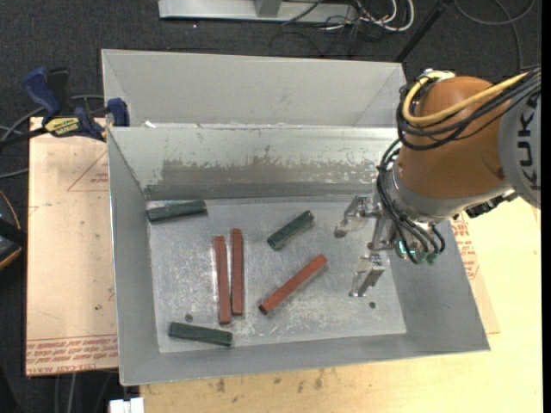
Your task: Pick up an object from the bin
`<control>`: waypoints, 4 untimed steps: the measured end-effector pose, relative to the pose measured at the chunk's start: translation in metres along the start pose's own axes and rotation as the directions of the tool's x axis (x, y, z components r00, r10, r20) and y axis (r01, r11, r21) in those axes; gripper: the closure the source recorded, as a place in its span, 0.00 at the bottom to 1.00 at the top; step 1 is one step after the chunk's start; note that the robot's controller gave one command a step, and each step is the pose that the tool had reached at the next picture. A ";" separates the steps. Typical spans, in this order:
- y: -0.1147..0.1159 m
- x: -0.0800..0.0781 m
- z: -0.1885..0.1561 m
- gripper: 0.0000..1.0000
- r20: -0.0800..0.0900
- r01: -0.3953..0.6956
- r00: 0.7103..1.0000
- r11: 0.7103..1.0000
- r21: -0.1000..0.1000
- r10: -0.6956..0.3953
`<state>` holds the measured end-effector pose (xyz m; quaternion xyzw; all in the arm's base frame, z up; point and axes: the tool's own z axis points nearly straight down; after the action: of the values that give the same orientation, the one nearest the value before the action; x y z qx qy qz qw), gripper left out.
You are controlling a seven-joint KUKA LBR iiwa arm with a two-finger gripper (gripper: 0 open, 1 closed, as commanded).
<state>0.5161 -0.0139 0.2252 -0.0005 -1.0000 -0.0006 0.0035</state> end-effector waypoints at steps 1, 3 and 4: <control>0.000 -0.002 -0.004 0.00 0.008 0.000 1.000 1.000 0.000 0.000; 0.012 -0.017 0.094 0.00 0.013 0.124 0.992 0.992 0.002 -0.124; 0.031 -0.037 0.147 1.00 0.019 0.054 0.998 0.999 0.000 -0.054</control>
Offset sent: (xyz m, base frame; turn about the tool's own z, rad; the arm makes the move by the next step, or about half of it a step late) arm 0.0189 0.0070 -0.1232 -0.3104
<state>0.5519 0.0177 0.0778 0.0265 -0.9996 -0.0010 -0.0061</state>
